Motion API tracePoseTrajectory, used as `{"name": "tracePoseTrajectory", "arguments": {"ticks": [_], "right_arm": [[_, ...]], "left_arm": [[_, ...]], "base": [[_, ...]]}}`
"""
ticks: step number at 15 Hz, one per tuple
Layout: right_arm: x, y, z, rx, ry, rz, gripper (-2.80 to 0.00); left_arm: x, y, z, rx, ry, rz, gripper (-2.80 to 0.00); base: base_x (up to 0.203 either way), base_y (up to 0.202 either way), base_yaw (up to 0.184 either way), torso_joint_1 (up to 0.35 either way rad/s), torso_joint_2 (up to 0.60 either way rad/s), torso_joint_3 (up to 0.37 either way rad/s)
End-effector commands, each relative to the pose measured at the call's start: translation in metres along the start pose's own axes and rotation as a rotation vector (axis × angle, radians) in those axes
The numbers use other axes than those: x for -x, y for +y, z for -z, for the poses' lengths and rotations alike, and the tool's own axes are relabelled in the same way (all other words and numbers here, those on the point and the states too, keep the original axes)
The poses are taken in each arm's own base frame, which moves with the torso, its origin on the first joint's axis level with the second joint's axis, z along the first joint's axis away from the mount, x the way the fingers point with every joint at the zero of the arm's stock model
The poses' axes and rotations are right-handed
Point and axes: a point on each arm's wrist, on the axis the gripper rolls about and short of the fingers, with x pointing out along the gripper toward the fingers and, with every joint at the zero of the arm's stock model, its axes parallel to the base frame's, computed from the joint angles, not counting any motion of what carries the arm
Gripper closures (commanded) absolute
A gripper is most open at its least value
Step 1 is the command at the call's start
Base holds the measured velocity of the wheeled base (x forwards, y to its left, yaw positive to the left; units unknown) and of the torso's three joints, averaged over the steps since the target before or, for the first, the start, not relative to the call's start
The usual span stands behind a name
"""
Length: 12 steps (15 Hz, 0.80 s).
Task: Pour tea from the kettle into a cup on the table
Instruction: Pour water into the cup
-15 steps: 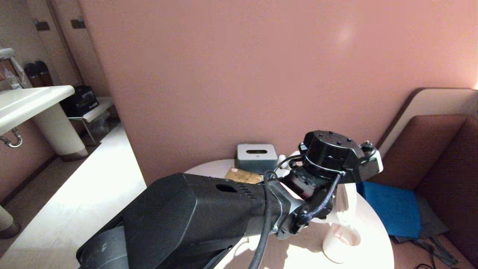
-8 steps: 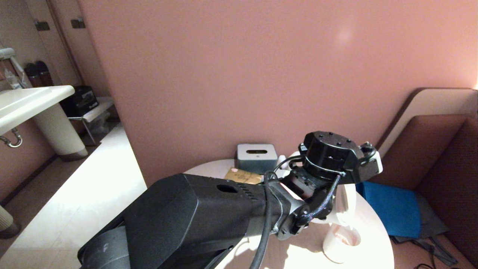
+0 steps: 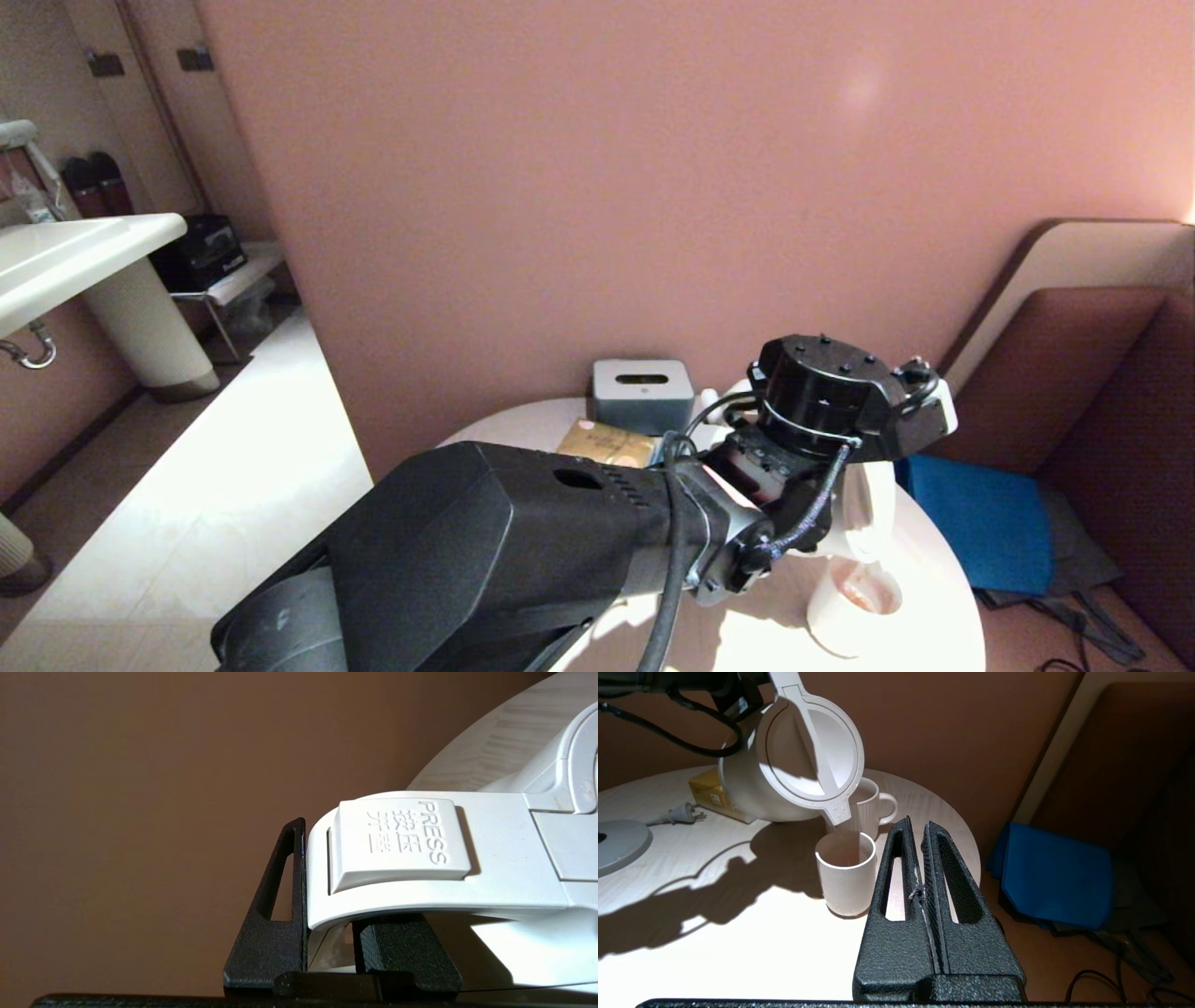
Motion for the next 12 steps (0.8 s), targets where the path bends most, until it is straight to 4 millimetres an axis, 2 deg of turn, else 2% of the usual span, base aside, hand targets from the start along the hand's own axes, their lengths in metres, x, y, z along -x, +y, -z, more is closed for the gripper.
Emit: {"name": "tracePoseTrajectory", "arguments": {"ticks": [1,6,8,12], "right_arm": [[0.000,0.000,0.000,0.000,0.000,0.000,0.00],[0.000,0.000,0.000,0.000,0.000,0.001,0.00],[0.000,0.000,0.000,0.000,0.000,-0.001,0.00],[0.000,0.000,0.000,0.000,0.000,-0.001,0.00]], "left_arm": [[-0.001,0.000,0.001,-0.001,0.003,-0.005,0.00],[0.001,0.005,-0.001,0.017,-0.008,-0.027,0.00],[0.005,0.013,-0.002,0.029,0.009,-0.040,0.00],[0.008,0.013,0.003,0.065,0.034,-0.035,0.00]], "base": [[0.000,0.000,0.000,0.000,0.00,0.000],[0.000,0.000,0.000,0.000,0.00,0.000],[0.000,0.000,0.000,0.000,0.00,0.000],[0.000,0.000,0.000,0.000,0.00,0.000]]}}
